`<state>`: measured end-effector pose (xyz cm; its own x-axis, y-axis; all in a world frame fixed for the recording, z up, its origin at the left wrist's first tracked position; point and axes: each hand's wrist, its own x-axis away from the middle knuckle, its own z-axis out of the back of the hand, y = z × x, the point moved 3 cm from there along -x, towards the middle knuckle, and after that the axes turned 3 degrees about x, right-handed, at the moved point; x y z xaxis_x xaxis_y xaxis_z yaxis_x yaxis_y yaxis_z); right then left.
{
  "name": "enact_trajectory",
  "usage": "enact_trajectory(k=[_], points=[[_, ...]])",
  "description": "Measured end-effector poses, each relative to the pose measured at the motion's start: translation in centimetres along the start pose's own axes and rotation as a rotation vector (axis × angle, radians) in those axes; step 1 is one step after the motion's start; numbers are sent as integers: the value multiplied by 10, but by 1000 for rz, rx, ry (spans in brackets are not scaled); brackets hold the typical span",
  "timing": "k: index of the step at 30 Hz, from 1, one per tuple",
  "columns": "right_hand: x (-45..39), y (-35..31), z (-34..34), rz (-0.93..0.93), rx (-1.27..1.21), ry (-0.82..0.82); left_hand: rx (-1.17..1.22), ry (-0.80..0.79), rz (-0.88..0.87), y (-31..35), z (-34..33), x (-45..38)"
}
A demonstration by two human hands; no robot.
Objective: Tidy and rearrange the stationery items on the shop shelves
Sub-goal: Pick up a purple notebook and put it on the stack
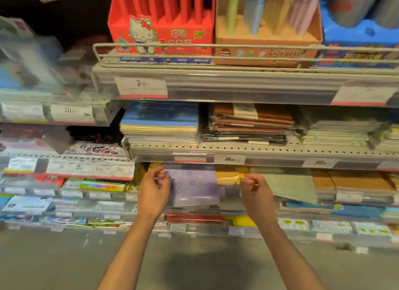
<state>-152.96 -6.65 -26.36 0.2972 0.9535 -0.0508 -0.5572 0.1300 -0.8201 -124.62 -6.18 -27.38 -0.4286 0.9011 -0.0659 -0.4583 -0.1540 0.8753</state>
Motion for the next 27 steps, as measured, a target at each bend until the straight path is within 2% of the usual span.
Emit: enact_trajectory(k=[7, 11, 16, 22, 27], points=[[-25, -7, -89, -106, 192, -188, -167, -215, 86, -39, -7, -48], [-31, -4, -110, -148, 270, -220, -127, -237, 89, -44, -10, -56], [-30, -11, -112, -196, 242, -194, -45, -267, 142, -44, -10, -60], [-21, -7, -108, -248, 228, -283, 28, -310, 152, -40, -2, -55], [-3, -5, -97, -324, 49, -329, 129, -358, 167, -44, 2, -45]])
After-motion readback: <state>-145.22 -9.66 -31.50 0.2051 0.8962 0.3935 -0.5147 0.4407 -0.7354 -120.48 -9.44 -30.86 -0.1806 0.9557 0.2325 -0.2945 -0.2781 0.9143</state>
